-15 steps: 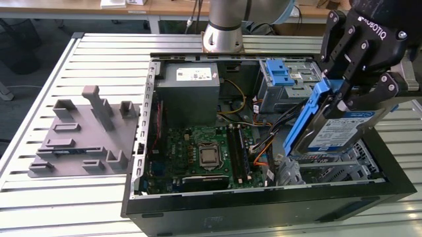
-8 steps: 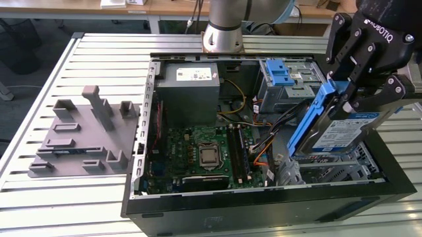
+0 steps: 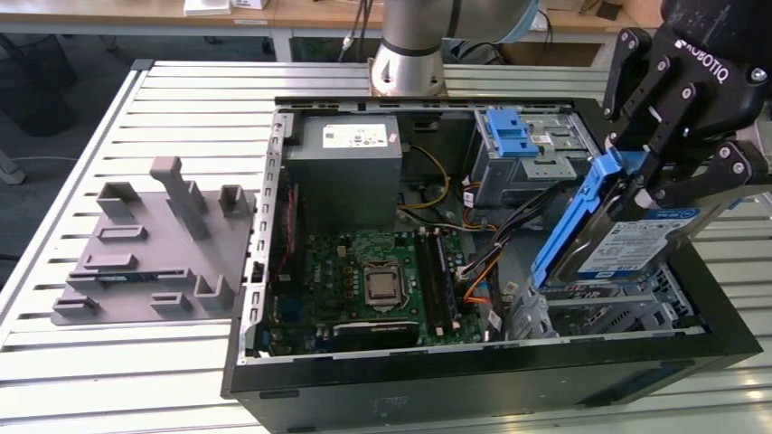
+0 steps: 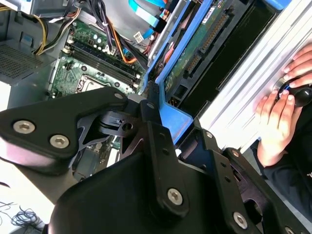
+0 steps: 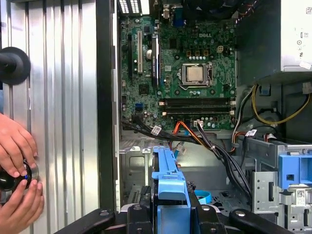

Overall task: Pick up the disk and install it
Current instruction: 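Insert the disk into the insertion slot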

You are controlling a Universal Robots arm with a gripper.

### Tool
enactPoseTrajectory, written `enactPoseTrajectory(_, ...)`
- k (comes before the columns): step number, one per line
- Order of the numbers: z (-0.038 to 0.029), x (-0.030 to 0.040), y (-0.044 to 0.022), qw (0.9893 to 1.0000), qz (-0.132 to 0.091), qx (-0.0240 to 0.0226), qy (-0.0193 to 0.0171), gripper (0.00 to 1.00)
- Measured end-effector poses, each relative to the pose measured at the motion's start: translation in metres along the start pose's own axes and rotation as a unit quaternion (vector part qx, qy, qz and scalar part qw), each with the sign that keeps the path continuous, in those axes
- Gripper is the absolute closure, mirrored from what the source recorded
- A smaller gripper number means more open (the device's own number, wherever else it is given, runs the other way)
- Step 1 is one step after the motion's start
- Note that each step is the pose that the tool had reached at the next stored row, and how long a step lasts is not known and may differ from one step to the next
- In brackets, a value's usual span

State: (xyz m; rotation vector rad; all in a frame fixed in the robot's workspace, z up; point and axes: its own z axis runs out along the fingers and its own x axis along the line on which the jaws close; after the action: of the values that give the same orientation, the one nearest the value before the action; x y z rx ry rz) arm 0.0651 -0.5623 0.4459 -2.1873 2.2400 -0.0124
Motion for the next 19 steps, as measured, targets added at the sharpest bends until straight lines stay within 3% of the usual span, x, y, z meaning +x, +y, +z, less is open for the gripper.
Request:
enactPoseTrajectory(9,0.0029,-0.0001,-0.0051,1.0,0.0,0.0,0.0001,0.64)
enactPoseTrajectory(19,0.0054,-0.0001,-0.0053,1.0,-0.003,0.0,0.0001,0.64)
